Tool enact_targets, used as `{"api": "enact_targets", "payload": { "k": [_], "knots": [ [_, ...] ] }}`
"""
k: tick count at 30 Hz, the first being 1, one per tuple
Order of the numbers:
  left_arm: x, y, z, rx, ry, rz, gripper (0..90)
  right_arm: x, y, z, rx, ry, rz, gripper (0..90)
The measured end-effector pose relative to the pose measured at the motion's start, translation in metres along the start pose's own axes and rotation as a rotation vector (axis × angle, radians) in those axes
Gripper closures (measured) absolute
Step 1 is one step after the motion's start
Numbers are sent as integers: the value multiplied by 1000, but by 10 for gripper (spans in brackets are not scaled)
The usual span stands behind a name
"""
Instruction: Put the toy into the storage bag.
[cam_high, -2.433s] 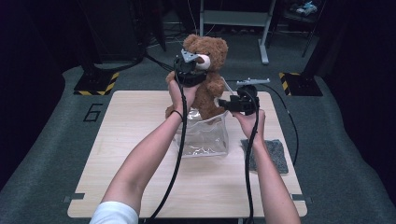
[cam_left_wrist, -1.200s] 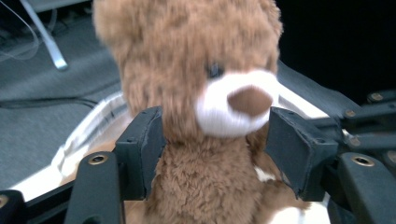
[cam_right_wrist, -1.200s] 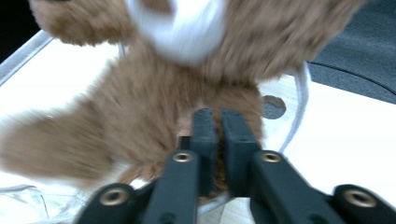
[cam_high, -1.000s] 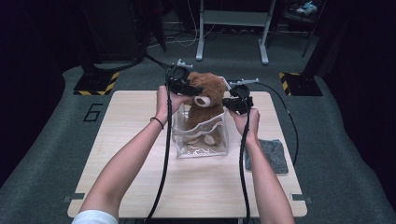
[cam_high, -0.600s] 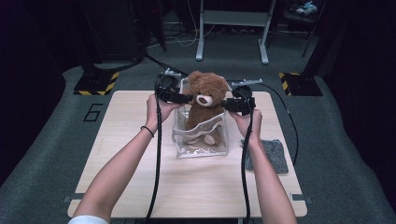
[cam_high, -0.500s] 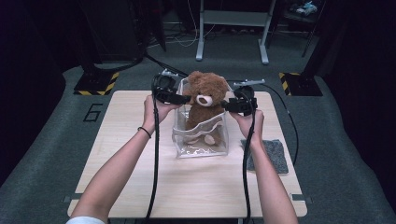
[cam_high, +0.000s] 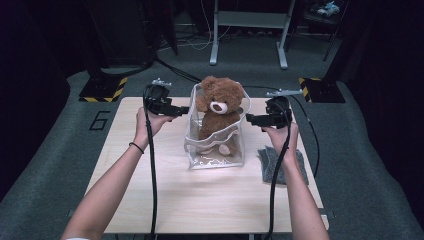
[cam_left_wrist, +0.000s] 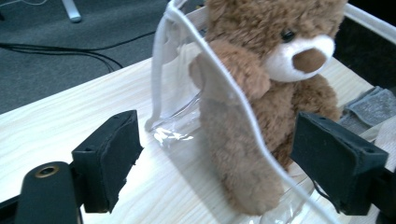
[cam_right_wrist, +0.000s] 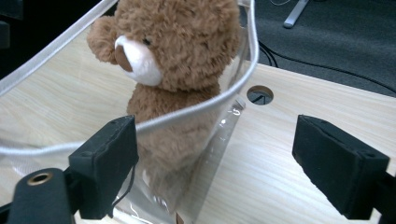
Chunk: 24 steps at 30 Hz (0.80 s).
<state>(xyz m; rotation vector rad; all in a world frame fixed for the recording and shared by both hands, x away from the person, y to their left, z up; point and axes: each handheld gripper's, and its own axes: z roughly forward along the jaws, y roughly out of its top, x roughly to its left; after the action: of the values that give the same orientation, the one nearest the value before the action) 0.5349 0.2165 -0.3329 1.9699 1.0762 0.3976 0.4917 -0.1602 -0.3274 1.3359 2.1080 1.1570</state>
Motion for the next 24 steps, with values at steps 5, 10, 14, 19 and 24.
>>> {"api": "enact_targets", "payload": {
  "k": [5, 10, 14, 19, 24],
  "knots": [
    [8, -11, -7, 19, -2, -9, 143, -8, -7, -13, -19, -19, 5, 94],
    [16, -26, -17, 22, 14, -10, 137, -17, -17, -25, -25, -36, 8, 61],
    [21, -39, -25, 22, 27, -9, 131, -21, -30, -31, -25, -50, 4, 38],
    [25, -60, -37, 19, 41, -11, 123, -25, -53, -36, -13, -72, -12, 26],
    [33, -86, -48, 21, 58, -14, 114, -29, -78, -38, 10, -87, -5, 13]
  ]
}}
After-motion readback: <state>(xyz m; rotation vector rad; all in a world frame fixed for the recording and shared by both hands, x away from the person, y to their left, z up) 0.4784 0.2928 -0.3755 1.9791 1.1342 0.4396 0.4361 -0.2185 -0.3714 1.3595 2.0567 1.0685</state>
